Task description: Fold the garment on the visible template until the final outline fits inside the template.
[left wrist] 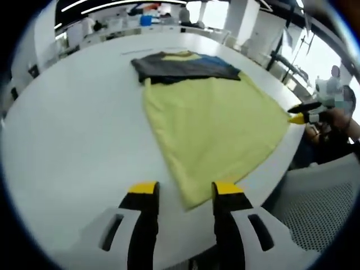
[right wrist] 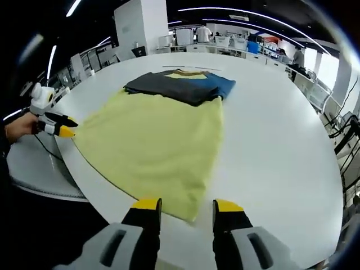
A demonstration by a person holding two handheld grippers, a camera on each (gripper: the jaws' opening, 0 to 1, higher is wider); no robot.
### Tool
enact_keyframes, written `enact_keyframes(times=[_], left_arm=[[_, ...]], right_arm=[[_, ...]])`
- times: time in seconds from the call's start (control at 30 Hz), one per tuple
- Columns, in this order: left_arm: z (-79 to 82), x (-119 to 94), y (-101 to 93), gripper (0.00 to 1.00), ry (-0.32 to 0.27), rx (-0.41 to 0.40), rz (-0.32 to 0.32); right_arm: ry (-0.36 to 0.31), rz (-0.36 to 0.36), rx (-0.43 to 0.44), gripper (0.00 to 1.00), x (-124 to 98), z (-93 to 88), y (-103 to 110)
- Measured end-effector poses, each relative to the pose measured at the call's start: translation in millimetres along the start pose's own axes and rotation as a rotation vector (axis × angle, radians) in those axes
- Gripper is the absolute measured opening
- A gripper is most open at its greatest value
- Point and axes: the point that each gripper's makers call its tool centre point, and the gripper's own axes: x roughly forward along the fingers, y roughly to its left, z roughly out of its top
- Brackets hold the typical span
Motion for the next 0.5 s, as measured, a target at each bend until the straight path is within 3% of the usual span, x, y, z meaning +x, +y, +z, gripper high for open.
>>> enact_keyframes(times=[0.3,0.5], left_arm=[[-5.8,2.1,-2.1,0.10,0.028,0.008,0.017],[-7.1,2.3,-1.7,0.03,0.049,-0.006,0.019]], right_arm=[[-0.020,-0.028,0.048,0.14,0.8,2.9,-4.2],[-0.022,-0.029,0.066,0.05,1.1,4.1,-5.5]])
